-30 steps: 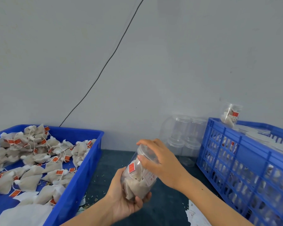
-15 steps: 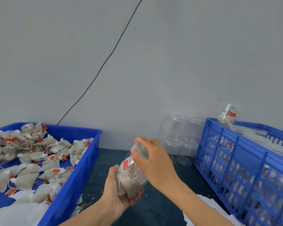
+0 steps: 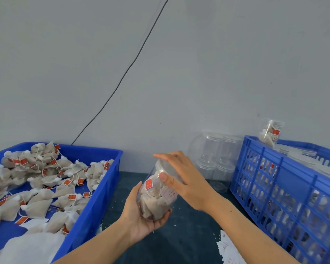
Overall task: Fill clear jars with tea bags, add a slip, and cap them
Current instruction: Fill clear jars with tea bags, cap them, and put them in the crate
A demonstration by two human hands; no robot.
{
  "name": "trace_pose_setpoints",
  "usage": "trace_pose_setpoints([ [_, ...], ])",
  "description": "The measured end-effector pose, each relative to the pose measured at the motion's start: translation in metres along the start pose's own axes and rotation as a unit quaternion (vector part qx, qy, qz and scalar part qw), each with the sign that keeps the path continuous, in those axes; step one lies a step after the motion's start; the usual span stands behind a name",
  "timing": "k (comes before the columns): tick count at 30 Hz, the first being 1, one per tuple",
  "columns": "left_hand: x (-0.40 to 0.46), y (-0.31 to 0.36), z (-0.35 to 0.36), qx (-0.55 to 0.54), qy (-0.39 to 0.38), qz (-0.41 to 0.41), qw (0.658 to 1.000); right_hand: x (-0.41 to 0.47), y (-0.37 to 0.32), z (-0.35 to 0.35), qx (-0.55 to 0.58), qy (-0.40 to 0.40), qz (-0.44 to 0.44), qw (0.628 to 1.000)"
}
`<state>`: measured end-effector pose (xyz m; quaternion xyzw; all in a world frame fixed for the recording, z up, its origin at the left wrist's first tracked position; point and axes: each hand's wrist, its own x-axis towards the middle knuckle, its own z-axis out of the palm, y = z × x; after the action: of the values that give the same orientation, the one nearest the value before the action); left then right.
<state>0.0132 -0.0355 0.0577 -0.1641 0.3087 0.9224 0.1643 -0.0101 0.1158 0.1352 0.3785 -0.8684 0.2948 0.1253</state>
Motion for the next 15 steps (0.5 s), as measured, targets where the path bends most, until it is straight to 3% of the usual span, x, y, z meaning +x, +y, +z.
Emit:
trace_pose_setpoints([
  [6,0.008,-0.001,-0.009,-0.002,0.016,0.010,1.000,0.002,0.007,0.019,0.013,0.039,0.081,0.996],
  [11,0.019,-0.006,-0.011,0.013,0.022,0.071,0.997,0.002,0.006,0.025,0.007,0.072,0.118,0.990],
  [15,0.022,-0.009,-0.011,0.041,0.018,0.113,0.993,0.008,0.004,0.021,0.004,0.042,0.163,0.986],
])
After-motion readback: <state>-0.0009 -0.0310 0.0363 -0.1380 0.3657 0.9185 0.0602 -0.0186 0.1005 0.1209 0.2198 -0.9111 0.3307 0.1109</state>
